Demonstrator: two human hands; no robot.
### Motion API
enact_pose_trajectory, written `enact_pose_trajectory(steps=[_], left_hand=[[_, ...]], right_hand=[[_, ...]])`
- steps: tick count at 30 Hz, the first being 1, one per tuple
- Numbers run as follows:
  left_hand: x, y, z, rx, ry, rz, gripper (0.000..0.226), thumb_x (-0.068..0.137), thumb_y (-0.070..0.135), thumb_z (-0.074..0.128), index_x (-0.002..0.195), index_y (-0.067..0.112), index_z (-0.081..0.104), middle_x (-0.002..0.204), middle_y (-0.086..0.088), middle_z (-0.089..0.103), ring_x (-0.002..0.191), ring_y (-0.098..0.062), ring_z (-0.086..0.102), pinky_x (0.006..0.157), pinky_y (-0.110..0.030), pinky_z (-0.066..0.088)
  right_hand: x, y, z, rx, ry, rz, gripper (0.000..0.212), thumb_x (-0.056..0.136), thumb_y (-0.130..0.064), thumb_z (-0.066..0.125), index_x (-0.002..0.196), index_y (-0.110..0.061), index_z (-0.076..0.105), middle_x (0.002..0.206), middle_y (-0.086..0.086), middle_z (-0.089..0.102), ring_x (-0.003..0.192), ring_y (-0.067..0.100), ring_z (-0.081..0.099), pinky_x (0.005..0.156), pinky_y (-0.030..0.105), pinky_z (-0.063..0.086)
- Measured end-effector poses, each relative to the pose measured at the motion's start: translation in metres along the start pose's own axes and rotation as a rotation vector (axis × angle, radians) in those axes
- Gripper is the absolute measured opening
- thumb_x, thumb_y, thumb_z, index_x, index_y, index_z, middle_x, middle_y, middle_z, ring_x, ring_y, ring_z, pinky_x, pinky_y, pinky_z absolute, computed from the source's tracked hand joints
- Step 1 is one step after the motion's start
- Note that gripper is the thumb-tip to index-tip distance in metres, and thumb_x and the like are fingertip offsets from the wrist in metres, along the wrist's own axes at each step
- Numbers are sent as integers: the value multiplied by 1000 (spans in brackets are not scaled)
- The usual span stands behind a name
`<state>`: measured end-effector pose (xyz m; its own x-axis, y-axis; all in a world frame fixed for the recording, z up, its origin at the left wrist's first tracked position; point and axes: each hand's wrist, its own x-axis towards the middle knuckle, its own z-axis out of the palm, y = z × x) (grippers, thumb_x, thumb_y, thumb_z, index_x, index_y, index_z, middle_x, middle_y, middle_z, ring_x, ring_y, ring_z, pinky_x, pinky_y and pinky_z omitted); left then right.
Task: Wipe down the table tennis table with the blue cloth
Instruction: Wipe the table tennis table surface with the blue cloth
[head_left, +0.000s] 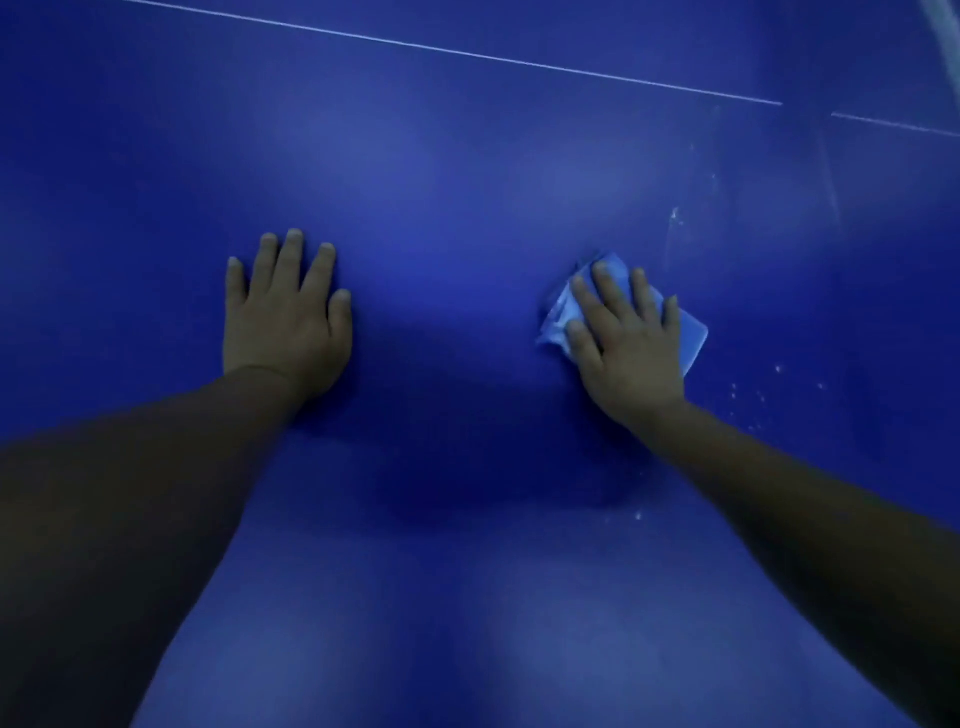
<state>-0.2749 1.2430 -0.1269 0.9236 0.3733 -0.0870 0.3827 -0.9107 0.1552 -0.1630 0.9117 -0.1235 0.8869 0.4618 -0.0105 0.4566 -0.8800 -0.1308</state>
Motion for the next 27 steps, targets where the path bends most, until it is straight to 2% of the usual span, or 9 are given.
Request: enact_pose_trajectory(steps=[6,9,12,14,16,18,21,24,27], left_hand=[[-53,11,-2,-132,46,115,63,101,41,25,154,8,34,162,-16,30,152,-33,21,122,-55,10],[-122,19,4,-212,39,214,62,99,41,28,149,6,43,158,-17,38,148,-35,30,120,-55,17],[-199,15,11,-255,67,288,57,100,36,34,146,5,48,156,-17,41,147,-34,33,121,-55,20],[-247,8,14,-265,66,279,56,101,36,36,146,6,48,157,-15,39,149,-32,30,121,-56,18],[-287,-3,16,-234,20,260,57,101,38,34,148,7,45,159,-13,36,151,-30,24,122,-55,14],[-315,-16,19,-169,-38,271,59,103,42,28,150,8,42,162,-12,31,153,-29,19,123,-54,11],[-329,-28,23,-100,-80,301,65,105,47,17,151,7,39,163,-13,27,154,-31,14,124,-54,7],[-325,-25,25,-101,-80,295,63,101,43,25,150,7,41,163,-14,26,154,-31,13,123,-54,5],[-326,-25,27,-108,-72,303,63,100,42,28,151,7,40,163,-15,26,154,-32,12,123,-55,7]], right_hand=[[-225,-61,12,-15,-60,-367,48,103,-49,35,148,-33,43,161,-2,33,148,39,27,115,66,18],[-225,-48,6,-42,-152,-536,48,101,-49,41,147,-34,43,161,-3,34,147,39,30,112,67,23],[-161,-33,3,-54,-86,-238,53,100,-47,34,151,-33,36,161,-1,34,147,40,28,109,69,26],[-131,-27,-2,-24,-32,89,55,103,-51,25,155,-34,29,165,-5,23,152,35,16,115,66,17],[-137,-39,1,18,-11,240,56,104,-52,21,157,-33,26,166,-8,18,153,32,10,117,65,12],[-182,-70,8,-11,4,165,55,103,-50,26,155,-31,33,165,-4,25,152,36,15,115,67,15],[-295,-112,17,-49,-83,-209,52,101,-48,35,150,-32,41,162,-1,32,150,40,22,114,69,19],[-320,-72,12,-92,-172,-464,53,99,-49,40,150,-35,36,161,-2,32,149,37,25,113,68,24],[-288,-28,7,-102,-119,-126,55,103,-52,24,155,-36,24,164,-7,18,153,31,13,113,67,24]])
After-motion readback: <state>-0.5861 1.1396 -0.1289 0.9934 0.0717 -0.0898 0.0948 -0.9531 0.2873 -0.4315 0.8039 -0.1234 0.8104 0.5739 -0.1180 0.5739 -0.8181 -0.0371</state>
